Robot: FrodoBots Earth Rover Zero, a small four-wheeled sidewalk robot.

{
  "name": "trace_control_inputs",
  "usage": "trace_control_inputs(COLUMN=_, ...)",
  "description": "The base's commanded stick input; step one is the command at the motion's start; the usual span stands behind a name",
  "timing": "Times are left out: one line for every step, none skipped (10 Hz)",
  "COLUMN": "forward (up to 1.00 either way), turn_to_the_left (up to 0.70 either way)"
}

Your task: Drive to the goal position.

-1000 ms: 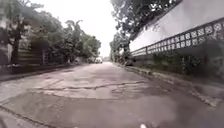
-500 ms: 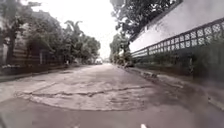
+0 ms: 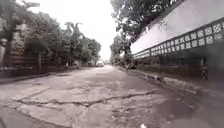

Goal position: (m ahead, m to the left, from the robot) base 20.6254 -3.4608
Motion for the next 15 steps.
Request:
trace_control_inputs(forward=0.7, turn_to_the_left=0.0)
trace_control_inputs(forward=0.7, turn_to_the_left=0.0)
trace_control_inputs(forward=0.7, turn_to_the_left=0.0)
trace_control_inputs(forward=0.7, turn_to_the_left=0.0)
trace_control_inputs(forward=0.7, turn_to_the_left=0.0)
trace_control_inputs(forward=0.7, turn_to_the_left=0.0)
trace_control_inputs(forward=0.7, turn_to_the_left=0.0)
trace_control_inputs(forward=0.7, turn_to_the_left=0.0)
trace_control_inputs(forward=0.7, turn_to_the_left=0.0)
trace_control_inputs(forward=0.7, turn_to_the_left=0.0)
trace_control_inputs(forward=0.7, turn_to_the_left=0.0)
trace_control_inputs(forward=0.7, turn_to_the_left=0.0)
trace_control_inputs(forward=0.7, turn_to_the_left=0.0)
trace_control_inputs(forward=0.7, turn_to_the_left=0.0)
trace_control_inputs(forward=0.7, turn_to_the_left=0.0)
